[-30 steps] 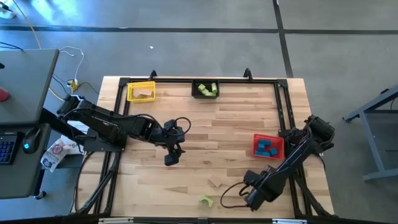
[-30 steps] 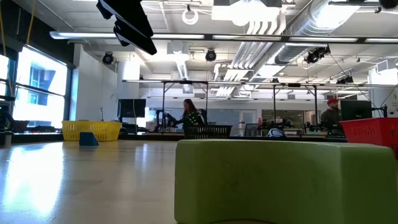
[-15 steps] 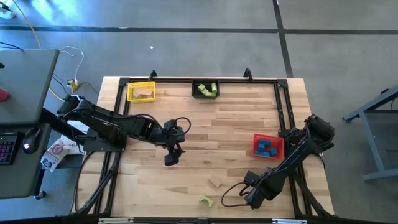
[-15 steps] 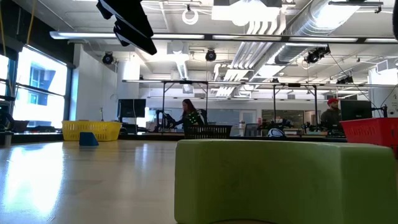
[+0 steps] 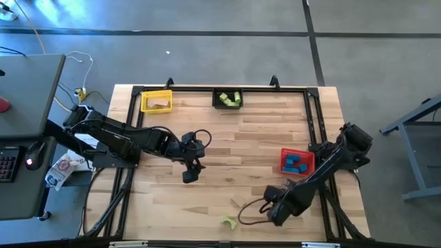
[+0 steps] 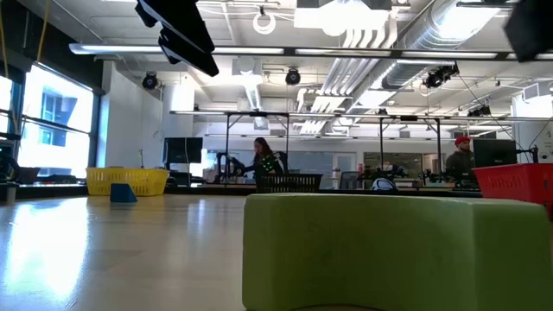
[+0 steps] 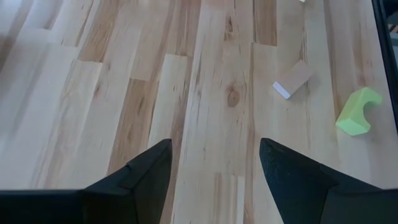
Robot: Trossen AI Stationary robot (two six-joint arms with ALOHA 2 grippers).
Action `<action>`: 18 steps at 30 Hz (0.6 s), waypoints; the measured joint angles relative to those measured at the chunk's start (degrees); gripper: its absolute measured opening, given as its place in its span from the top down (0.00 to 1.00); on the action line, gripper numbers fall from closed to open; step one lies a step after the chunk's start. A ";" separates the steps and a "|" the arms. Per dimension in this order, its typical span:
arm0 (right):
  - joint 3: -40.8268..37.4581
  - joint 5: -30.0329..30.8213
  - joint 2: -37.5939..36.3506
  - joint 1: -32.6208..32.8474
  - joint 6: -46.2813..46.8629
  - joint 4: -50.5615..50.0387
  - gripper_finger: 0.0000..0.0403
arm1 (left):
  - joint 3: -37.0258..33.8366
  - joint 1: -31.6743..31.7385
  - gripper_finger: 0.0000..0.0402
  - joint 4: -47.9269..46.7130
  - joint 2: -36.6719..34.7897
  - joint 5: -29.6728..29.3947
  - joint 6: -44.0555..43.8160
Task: Sort & place blocks by color
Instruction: Put the brown block into the yellow basket
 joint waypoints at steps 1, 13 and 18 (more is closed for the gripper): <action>0.00 1.60 -0.94 -0.55 -0.72 -0.02 0.75 | 0.00 0.00 0.43 0.08 -0.02 0.00 0.62; 0.04 22.18 -14.28 -8.47 -10.27 2.97 0.75 | 0.00 0.00 0.43 3.24 -0.02 -9.51 13.50; 0.07 22.01 -17.51 -12.87 -18.71 9.68 0.75 | 0.02 -0.02 0.43 7.14 -0.02 -13.51 21.08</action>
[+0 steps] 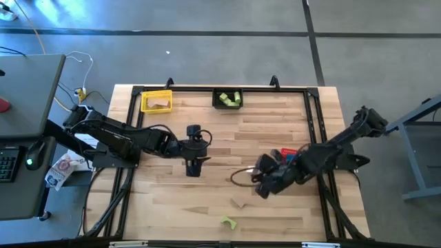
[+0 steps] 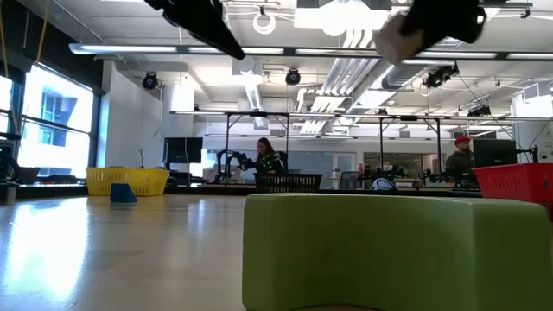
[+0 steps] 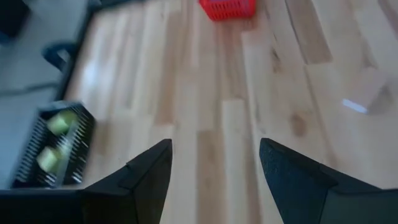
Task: Sort & place blocks by color
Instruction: Put the brown block into the yellow basket
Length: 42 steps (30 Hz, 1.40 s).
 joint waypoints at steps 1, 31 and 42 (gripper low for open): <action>0.00 -0.86 -0.49 -1.06 -1.74 1.53 0.75 | 0.00 0.02 0.43 1.17 0.00 -0.79 1.55; 0.00 -21.60 -2.99 -21.86 -23.35 34.89 0.75 | 0.02 0.02 0.43 24.16 0.00 -2.97 23.09; 0.00 -21.72 -2.99 -22.68 -23.33 37.40 0.75 | 0.02 -0.04 0.43 30.46 0.00 -3.63 27.20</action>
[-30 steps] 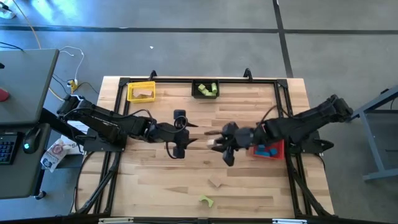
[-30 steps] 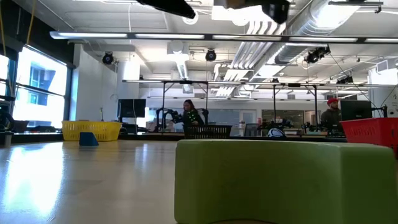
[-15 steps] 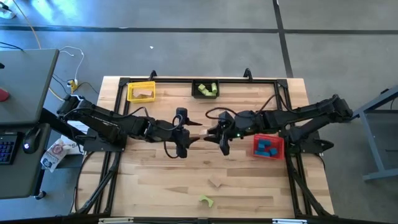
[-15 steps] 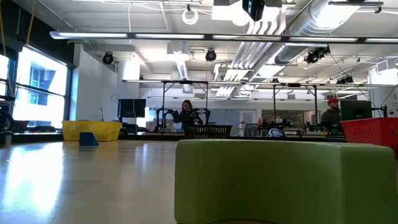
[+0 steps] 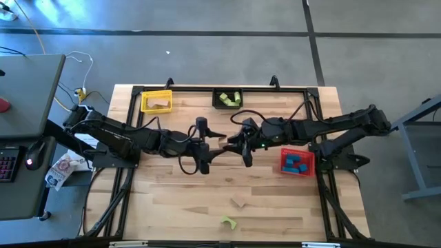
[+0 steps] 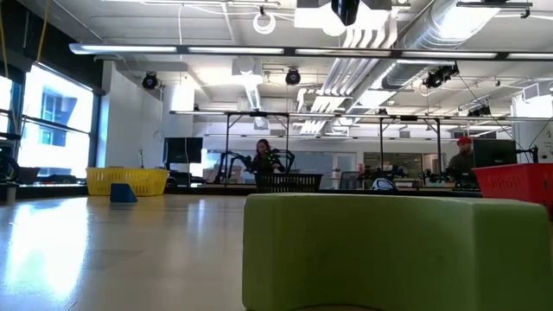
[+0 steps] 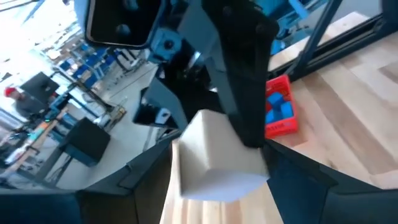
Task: Sort & place blocks by color
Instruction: Put the brown block into the yellow basket
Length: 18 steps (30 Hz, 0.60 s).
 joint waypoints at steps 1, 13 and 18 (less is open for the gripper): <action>0.00 0.00 0.00 0.00 0.00 0.00 0.75 | 0.00 -0.02 0.43 0.13 0.00 -0.78 0.29; 0.00 0.39 0.00 -0.04 0.70 0.13 0.73 | 0.00 -0.04 0.66 -0.26 0.00 -3.68 2.80; 0.00 0.18 0.02 -0.03 0.43 0.07 0.67 | 0.00 -0.02 0.68 -0.22 0.00 -3.65 3.67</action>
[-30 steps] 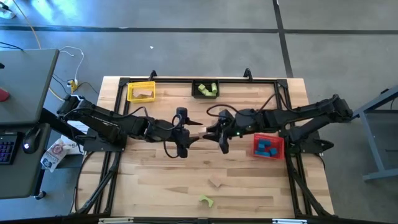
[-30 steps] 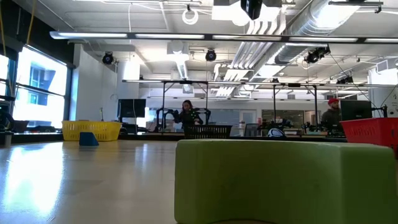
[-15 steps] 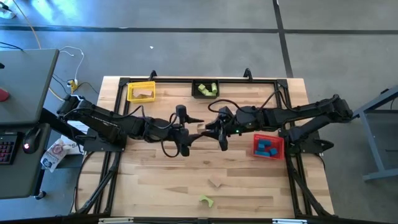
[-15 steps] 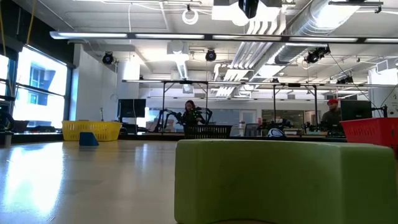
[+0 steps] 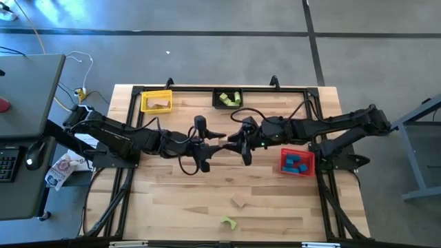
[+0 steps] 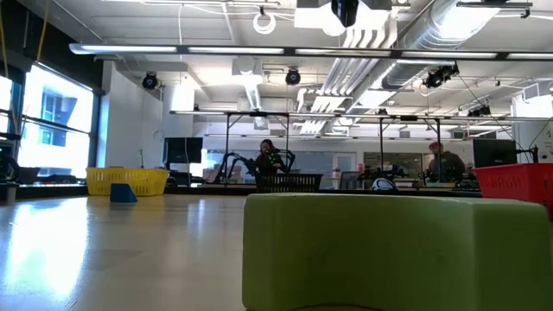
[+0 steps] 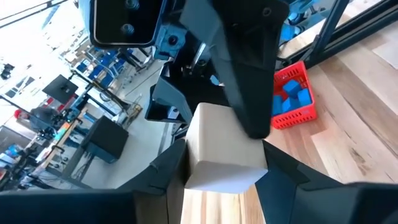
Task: Sort & place blocks by color
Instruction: Put the brown block into the yellow basket
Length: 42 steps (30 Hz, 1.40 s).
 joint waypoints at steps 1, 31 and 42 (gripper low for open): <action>0.00 -0.05 0.00 0.02 -0.41 -0.09 0.65 | 0.00 0.00 0.68 -0.06 0.00 0.02 -0.14; 0.00 7.67 0.40 4.64 -3.45 -18.60 0.47 | -0.02 20.33 0.71 -40.69 0.00 -17.16 -22.07; -0.11 8.02 1.68 6.88 -3.43 -20.37 0.47 | -0.02 38.41 0.71 -47.47 0.00 -14.19 -31.86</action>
